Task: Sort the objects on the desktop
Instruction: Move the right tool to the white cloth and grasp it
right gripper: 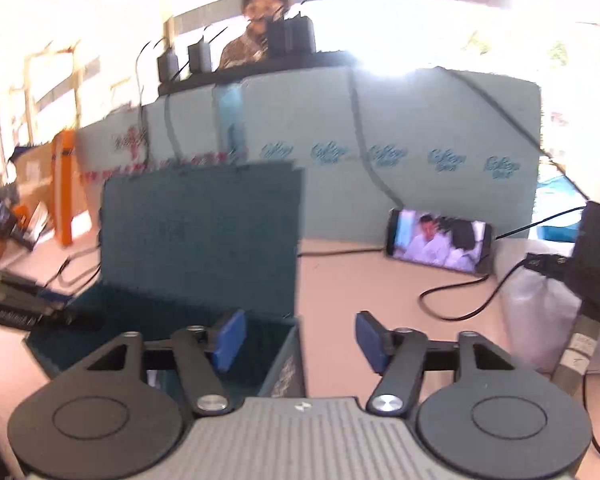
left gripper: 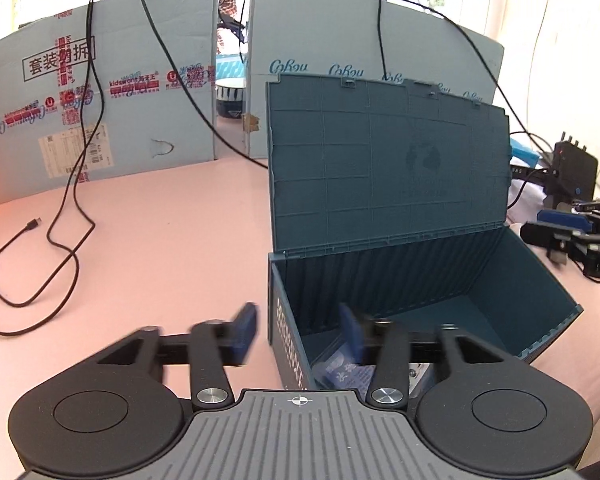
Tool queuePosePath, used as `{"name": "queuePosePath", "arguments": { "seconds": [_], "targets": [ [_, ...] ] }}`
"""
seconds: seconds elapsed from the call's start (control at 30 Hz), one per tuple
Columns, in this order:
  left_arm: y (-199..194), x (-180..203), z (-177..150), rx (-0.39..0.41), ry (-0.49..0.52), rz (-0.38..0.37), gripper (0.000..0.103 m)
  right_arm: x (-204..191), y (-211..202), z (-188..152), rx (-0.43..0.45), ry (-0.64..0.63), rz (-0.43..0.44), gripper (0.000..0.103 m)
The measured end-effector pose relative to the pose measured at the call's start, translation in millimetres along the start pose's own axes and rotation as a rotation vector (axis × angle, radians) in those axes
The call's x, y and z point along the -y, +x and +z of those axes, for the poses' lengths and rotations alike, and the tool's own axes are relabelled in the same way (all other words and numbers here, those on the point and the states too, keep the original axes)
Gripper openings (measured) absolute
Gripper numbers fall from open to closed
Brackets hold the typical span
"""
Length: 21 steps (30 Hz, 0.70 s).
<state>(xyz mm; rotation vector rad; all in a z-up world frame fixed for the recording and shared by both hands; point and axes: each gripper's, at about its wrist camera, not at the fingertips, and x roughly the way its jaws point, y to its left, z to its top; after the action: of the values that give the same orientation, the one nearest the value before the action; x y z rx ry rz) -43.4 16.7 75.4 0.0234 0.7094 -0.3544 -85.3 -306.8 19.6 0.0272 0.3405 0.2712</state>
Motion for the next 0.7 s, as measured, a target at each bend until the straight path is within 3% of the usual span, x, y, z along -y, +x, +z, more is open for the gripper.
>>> {"name": "queuePosePath", "arguments": {
  "seconds": [0.07, 0.2, 0.37, 0.53, 0.6, 0.63, 0.67, 0.7],
  "targets": [
    [-3, -1, 0, 0.045, 0.009, -0.027, 0.094, 22, 1, 1, 0.037, 0.053, -0.1, 0.074],
    [-1, 3, 4, 0.047, 0.053, -0.043, 0.096, 57, 33, -17, -0.055, 0.112, -0.281, 0.073],
    [13, 4, 11, 0.022, 0.034, -0.072, 0.096, 79, 68, -42, -0.176, 0.189, -0.277, 0.073],
    [21, 4, 15, 0.025, 0.019, -0.086, 0.096, 70, 84, -44, -0.193, 0.098, -0.318, 0.076],
    [22, 3, 14, 0.026, 0.013, -0.089, 0.096, 69, 87, -44, -0.189, 0.081, -0.344, 0.067],
    [22, 3, 14, 0.026, 0.01, -0.09, 0.096, 68, 88, -44, -0.187, 0.074, -0.357, 0.048],
    [22, 3, 13, 0.025, 0.008, -0.092, 0.096, 68, 89, -42, -0.183, 0.073, -0.366, 0.036],
    [22, 3, 13, 0.025, 0.007, -0.094, 0.096, 70, 90, -41, -0.181, 0.073, -0.374, 0.032]
  ]
}}
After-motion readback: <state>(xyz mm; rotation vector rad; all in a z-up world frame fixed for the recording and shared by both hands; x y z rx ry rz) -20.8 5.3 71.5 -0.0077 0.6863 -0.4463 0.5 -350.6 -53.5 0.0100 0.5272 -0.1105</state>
